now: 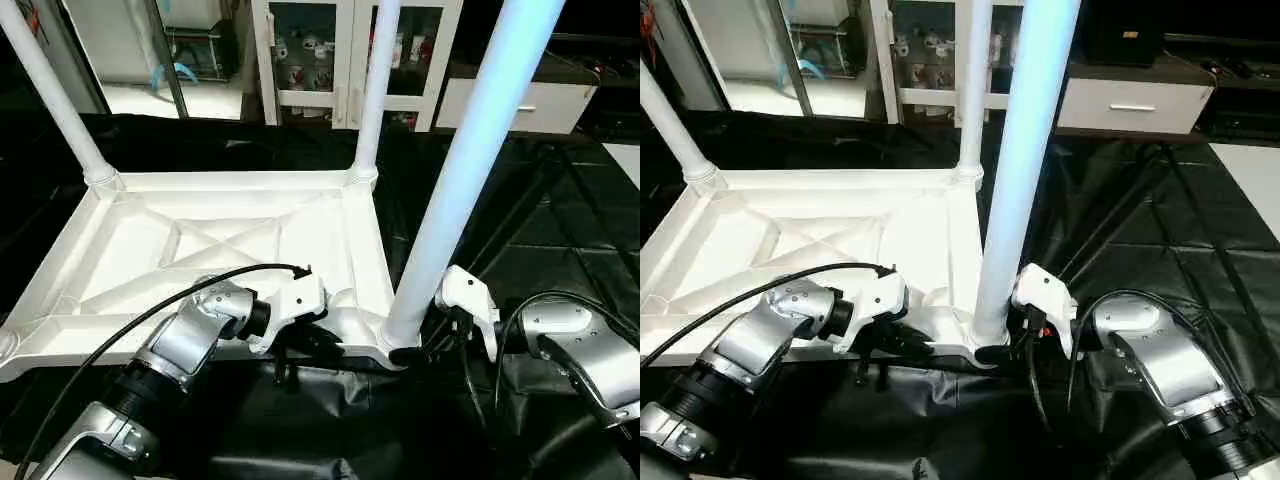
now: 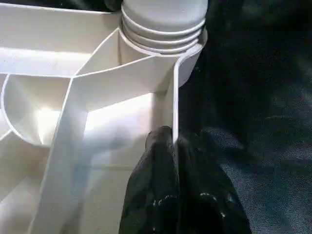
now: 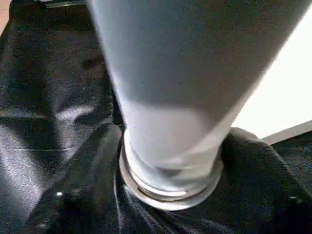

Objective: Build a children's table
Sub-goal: Rotate leg to tighten

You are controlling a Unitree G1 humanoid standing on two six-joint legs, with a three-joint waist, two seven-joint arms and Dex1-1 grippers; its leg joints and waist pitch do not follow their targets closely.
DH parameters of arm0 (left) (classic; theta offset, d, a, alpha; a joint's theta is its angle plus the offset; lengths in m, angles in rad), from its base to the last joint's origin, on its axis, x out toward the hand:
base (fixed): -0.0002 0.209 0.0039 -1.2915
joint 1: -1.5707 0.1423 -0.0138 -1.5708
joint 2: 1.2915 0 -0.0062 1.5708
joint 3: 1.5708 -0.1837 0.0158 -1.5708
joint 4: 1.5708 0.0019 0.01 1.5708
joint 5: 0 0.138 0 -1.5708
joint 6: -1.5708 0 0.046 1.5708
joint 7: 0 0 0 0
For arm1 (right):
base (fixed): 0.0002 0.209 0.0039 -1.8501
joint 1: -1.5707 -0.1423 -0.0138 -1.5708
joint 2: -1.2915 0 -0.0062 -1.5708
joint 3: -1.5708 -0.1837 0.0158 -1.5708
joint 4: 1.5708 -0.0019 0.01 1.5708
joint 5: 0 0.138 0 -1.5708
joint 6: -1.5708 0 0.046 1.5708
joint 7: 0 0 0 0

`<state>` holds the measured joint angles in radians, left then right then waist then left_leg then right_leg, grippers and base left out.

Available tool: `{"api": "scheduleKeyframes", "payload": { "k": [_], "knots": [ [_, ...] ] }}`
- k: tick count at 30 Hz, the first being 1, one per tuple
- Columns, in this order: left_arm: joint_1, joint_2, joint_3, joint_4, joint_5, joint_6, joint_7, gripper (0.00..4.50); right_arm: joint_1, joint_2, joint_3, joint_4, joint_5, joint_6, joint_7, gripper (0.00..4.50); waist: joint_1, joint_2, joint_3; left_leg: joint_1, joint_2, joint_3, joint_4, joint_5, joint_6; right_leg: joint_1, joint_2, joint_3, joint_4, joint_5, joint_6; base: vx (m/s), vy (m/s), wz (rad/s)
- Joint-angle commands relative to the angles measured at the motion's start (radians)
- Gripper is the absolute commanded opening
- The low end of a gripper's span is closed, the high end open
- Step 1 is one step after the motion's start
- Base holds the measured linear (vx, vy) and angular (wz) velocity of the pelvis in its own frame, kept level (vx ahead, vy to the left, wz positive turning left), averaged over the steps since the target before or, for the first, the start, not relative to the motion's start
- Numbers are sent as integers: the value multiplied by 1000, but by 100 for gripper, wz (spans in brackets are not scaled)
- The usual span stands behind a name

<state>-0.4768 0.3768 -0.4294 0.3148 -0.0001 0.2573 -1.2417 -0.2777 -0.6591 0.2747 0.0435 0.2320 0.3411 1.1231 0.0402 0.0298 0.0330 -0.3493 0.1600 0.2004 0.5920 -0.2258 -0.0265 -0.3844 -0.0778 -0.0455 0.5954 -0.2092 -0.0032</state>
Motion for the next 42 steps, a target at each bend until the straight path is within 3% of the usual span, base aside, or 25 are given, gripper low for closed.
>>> {"api": "scheduleKeyframes", "payload": {
  "k": [1, 11, 13, 16, 17, 18, 20, 22, 23, 25, 27, 28, 30, 31, 32, 34, 35, 37, 39, 42],
  "knots": [
    [42, 8, -79, 30, 28, 34, -38, 0, -10, 2, 4, -3, -1, 5, 15, 292, 0, -17, -46, 3, 80, -33, -62, -65, 113, 44, -79, 48, -50, -16, -302, 0, 0, 0],
    [42, 15, -80, 24, 26, 55, -47, 0, -6, 20, 4, -3, 13, 22, 16, 268, -1, -17, -48, 3, 78, -33, -59, -58, 116, 46, -78, 47, -47, -7, -306, 0, 0, 0],
    [37, 4, -69, 37, 30, 56, -20, 0, -17, 57, -9, 38, -13, 13, -58, 268, -2, -15, -47, 3, 78, -32, -59, -61, 113, 43, -78, 47, -48, -16, -308, 0, 0, 0],
    [25, -19, -49, 69, 38, 56, 34, 0, -40, 99, -19, 99, -66, -9, -166, 267, -10, -17, -39, 0, 75, -33, -66, -121, 81, 42, -76, 45, -60, -112, -295, 0, 0, 0],
    [14, -39, -32, 97, 43, 49, 80, 0, -54, 127, -32, 132, -86, -11, -233, 267, -17, -17, -36, 5, 75, -35, -69, -192, 43, 38, -76, 46, -70, -220, -271, 0, 0, 0],
    [-3, -69, -6, 139, 47, 42, 147, 0, -71, 171, -55, 174, -101, -5, -322, 267, -22, -18, -32, 6, 73, -36, -72, -217, 32, 36, -76, 45, -75, -266, -260, 0, 0, 0],
    [-28, -108, 28, 192, 48, 41, 229, 0, -87, 236, -88, 217, -104, 7, -434, 266, -38, -19, -29, 13, 68, -44, -73, -307, -16, 27, -77, 42, -91, -441, -202, -63, 10, -3],
    [-41, -127, 43, 218, 46, 42, 265, 0, -94, 272, -102, 241, -106, 12, -491, 266, -48, -20, -29, 6, 67, -51, -79, -324, -26, 31, -76, 40, -92, -462, -181, -62, 18, -7],
    [-50, -139, 52, 236, 47, 45, 291, 0, -100, 298, -106, 262, -116, 9, -538, 261, -56, -19, -29, 9, 68, -54, -81, -353, -30, 25, -76, 39, -98, -483, -158, 0, 0, 0],
    [-71, -168, 72, 279, 47, 39, 353, 0, -124, 377, -118, 339, -145, -11, -670, 261, -64, -17, -29, 6, 66, -55, -83, -354, -29, 22, -76, 40, -99, -461, -161, 0, 0, 0],
    [-89, -192, 92, 319, 50, 31, 412, 0, -144, 434, -127, 398, -159, -29, -760, 259, -69, -19, -28, 4, 61, -57, -82, -374, -28, 21, -77, 38, -104, -521, -142, 0, 0, 0],
    [-92, -195, 94, 324, 50, 29, 420, 0, -147, 440, -128, 405, -160, -32, -770, 259, -69, -14, -30, 7, 61, -57, -80, -372, -29, 18, -80, 40, -106, -527, -140, 0, 0, 0],
    [-132, -235, 135, 407, 69, 9, 534, 0, -202, 550, -165, 537, -185, -54, -992, 258, -78, -13, -28, 8, 59, -57, -82, -375, -34, 10, -77, 39, -110, -523, -143, 0, 0, 0],
    [-140, -242, 142, 425, 73, 3, 555, 0, -212, 569, -173, 559, -191, -55, -1032, 258, -82, -13, -30, 9, 58, -61, -83, -383, -42, 13, -77, 37, -109, -521, -141, 0, 0, 0],
    [-155, -254, 152, 450, 76, 1, 588, 0, -232, 616, -212, 603, -193, -58, -1165, 258, -80, -14, -33, 13, 62, -59, -84, -379, -37, 14, -77, 39, -108, -470, -151, 0, 0, 0],
    [-160, -258, 153, 459, 76, -1, 599, 0, -239, 634, -228, 619, -189, -62, -1209, 258, -83, -10, -32, 19, 60, -53, -84, -381, -36, 4, -74, 44, -107, -428, -171, 0, 0, 0],
    [-165, -263, 156, 467, 76, -3, 611, 0, -254, 659, -239, 636, -202, -69, -1285, 258, -85, -19, -33, 9, 61, -53, -88, -373, -30, 13, -72, 42, -101, -384, -181, 0, 0, 0],
    [-169, -268, 157, 473, 76, -6, 618, 0, -266, 675, -231, 647, -209, -84, -1289, 258, -83, -11, -35, 12, 62, -51, -87, -363, -28, 13, -74, 44, -97, -348, -192, 0, 0, 0],
    [-168, -271, 159, 480, 80, -17, 616, 0, -272, 696, -217, 635, -192, -137, -1215, 258, -83, -16, -34, 7, 63, -49, -88, -351, -17, 18, -75, 46, -95, -314, -200, 0, 0, 0],
    [-163, -268, 159, 487, 85, -28, 604, 0, -260, 697, -209, 599, -177, -186, -1129, 258, -79, -13, -34, 5, 63, -45, -85, -333, 6, 21, -78, 48, -96, -308, -207, 0, 0, 0]
  ]
}}
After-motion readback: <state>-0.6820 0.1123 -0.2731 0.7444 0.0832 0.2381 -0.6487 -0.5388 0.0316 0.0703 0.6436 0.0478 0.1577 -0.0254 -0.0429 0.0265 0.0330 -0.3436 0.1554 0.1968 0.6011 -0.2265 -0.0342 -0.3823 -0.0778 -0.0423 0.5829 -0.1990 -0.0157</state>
